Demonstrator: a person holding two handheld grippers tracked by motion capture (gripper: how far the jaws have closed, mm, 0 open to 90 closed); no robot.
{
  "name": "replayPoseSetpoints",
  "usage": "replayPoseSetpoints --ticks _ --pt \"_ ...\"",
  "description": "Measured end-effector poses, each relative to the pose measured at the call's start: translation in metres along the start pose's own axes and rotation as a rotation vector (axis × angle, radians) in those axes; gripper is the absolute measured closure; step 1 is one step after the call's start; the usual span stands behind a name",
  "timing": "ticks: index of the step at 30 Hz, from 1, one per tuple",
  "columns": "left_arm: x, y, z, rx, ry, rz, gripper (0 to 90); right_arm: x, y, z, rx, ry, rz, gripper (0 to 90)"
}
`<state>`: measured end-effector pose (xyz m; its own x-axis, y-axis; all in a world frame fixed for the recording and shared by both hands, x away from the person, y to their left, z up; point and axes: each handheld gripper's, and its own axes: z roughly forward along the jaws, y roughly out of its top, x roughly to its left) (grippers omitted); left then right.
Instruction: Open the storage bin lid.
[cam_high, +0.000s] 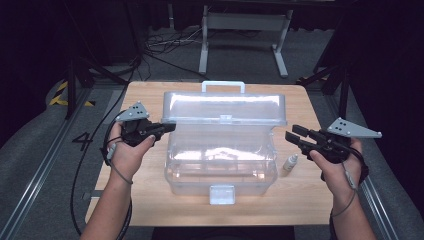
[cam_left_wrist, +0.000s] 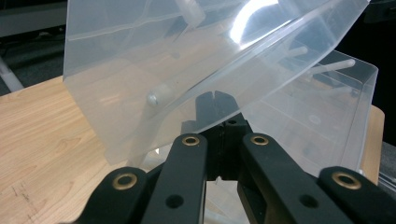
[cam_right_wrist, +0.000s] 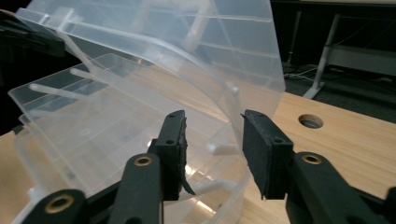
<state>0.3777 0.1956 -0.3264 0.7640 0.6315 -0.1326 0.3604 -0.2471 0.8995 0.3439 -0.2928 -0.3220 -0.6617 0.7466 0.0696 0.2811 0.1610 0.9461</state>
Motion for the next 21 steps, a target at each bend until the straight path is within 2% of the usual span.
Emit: replayPoseSetpoints --ticks 3,4,6,7,11,21 --pt "0.0 0.0 0.0 0.003 0.0 0.001 89.9 -0.001 0.0 0.001 0.001 -0.008 -0.005 56.1" --pt "0.0 0.001 0.0 0.003 0.0 0.001 89.9 -0.002 0.003 0.006 -0.001 -0.023 -0.012 52.3" --pt "0.0 0.001 0.0 0.004 0.0 0.001 89.9 -0.001 0.006 0.01 -0.001 -0.042 -0.026 50.3" --pt "0.0 0.001 0.0 0.004 0.0 0.001 89.9 0.001 0.01 0.014 0.003 -0.059 -0.038 49.8" --pt "0.0 0.001 0.0 0.009 0.0 0.005 89.9 0.003 0.014 0.021 -0.002 -0.061 -0.042 48.9" --pt "0.001 0.003 0.0 0.01 -0.004 0.006 89.9 0.008 0.024 0.042 0.005 -0.116 -0.077 44.6"
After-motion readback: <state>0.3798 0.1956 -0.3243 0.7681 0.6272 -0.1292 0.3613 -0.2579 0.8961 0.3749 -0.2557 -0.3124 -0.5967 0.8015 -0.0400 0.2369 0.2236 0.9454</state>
